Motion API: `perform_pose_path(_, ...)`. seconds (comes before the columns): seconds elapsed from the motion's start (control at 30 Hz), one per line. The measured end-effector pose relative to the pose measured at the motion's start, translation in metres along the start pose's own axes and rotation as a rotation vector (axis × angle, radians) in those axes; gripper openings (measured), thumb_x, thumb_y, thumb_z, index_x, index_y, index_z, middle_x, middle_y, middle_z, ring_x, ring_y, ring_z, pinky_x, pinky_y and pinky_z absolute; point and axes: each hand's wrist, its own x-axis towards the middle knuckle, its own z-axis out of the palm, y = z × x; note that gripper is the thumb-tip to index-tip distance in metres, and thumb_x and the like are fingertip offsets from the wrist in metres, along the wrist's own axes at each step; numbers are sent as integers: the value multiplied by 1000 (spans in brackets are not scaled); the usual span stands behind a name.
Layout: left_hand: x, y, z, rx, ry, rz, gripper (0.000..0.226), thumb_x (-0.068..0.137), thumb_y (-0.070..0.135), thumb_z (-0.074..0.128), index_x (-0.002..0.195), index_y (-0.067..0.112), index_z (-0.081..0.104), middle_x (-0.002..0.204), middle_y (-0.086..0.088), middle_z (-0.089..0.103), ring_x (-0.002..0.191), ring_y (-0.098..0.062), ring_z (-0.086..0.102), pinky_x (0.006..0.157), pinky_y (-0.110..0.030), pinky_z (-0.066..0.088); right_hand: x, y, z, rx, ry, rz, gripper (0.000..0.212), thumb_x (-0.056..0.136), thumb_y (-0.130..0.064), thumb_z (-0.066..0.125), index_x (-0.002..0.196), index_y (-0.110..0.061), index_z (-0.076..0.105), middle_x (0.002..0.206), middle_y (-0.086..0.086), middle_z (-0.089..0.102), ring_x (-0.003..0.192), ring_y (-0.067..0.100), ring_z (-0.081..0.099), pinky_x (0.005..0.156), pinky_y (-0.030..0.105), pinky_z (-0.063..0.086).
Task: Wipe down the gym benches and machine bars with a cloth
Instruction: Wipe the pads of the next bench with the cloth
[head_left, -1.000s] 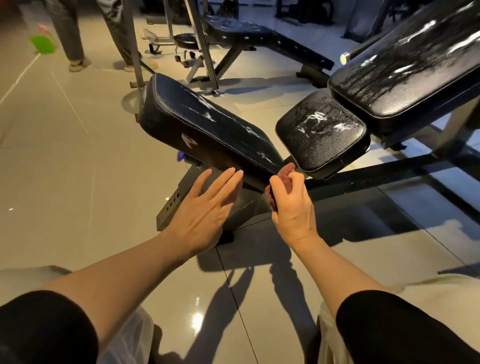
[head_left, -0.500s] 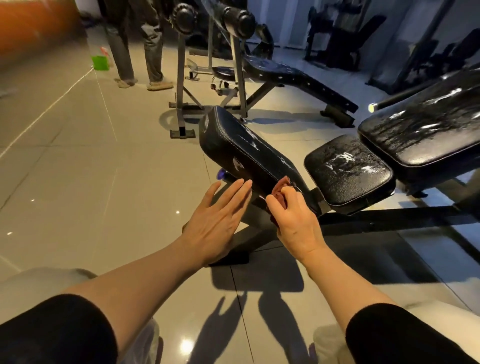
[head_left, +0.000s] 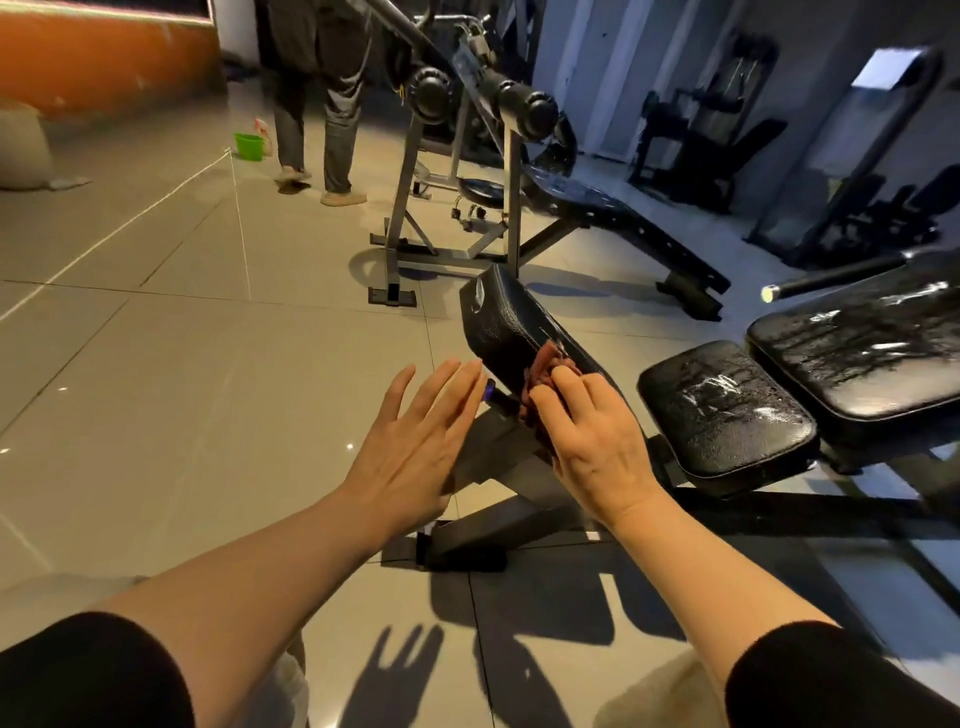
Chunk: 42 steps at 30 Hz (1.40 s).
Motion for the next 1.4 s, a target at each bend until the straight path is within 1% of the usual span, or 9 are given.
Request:
perform_pose_path(0.1, 1, -4, 2, -23, 22, -3, 119, 67, 51, 75, 150, 12, -1, 158, -10, -6, 145, -29, -2, 115, -50, 2, 13, -18, -4, 54, 70, 86, 26, 80, -6, 62, 105, -4, 58, 104, 18, 59, 83, 28, 50, 65, 37, 51)
perform_pose_path(0.23, 8, -8, -4, -82, 73, -84, 114, 71, 44, 75, 151, 14, -1, 159, -8, -5, 146, -28, 0, 117, -50, 6, 46, -28, -3, 57, 114, 31, 29, 85, -14, 58, 112, -6, 55, 112, 19, 58, 93, 31, 51, 74, 38, 50)
perform_pose_path(0.37, 13, -5, -4, -124, 96, -83, 113, 69, 40, 75, 152, 14, 4, 159, -8, -5, 146, -28, 0, 115, -49, 6, 31, -14, -1, -37, -24, -104, 25, 94, -13, 43, 112, -3, 56, 112, 20, 59, 90, 33, 55, 69, 40, 52)
perform_pose_path(0.47, 12, -4, -1, -100, 50, -34, 114, 72, 45, 73, 151, 18, -5, 158, -5, -16, 145, -27, -8, 115, -49, 2, 22, -3, -8, -70, -147, -179, 33, 91, -16, 33, 112, -2, 54, 109, 19, 59, 85, 31, 53, 62, 37, 50)
perform_pose_path(0.63, 6, -2, 0, -126, 0, -21, 109, 81, 45, 65, 148, 21, -18, 157, -3, -24, 143, -26, -18, 116, -48, -1, 7, -5, -13, -10, -153, -20, 26, 78, -10, 56, 102, -3, 62, 101, 17, 61, 81, 28, 54, 60, 32, 47)
perform_pose_path(0.87, 2, 6, -10, -164, -48, -61, 103, 89, 44, 57, 149, 19, -23, 156, -4, -31, 145, -25, -23, 117, -44, -8, 28, -12, -7, 7, 67, -35, 31, 85, -7, 51, 115, 0, 58, 116, 21, 59, 101, 33, 47, 75, 41, 51)
perform_pose_path(1.13, 4, 17, -12, -179, -86, -95, 104, 88, 43, 60, 151, 18, -19, 151, -4, -38, 143, -24, -25, 116, -43, -9, -2, 2, -10, -57, -223, -80, 38, 66, -10, 69, 102, -2, 65, 111, 18, 61, 93, 35, 57, 69, 40, 48)
perform_pose_path(1.23, 3, 18, -13, -175, -82, -86, 105, 88, 43, 60, 150, 19, -21, 155, -4, -33, 142, -24, -26, 116, -43, -8, -3, 0, -15, -21, -209, -25, 33, 67, -5, 71, 99, -3, 65, 107, 16, 62, 91, 33, 57, 66, 38, 48)
perform_pose_path(1.4, 2, 16, -14, -183, -77, -78, 105, 87, 44, 60, 150, 20, -20, 156, -3, -30, 142, -23, -26, 117, -42, -8, 8, -9, -10, -6, -55, -102, 33, 88, -7, 53, 120, -3, 62, 124, 18, 61, 109, 34, 57, 90, 42, 50)
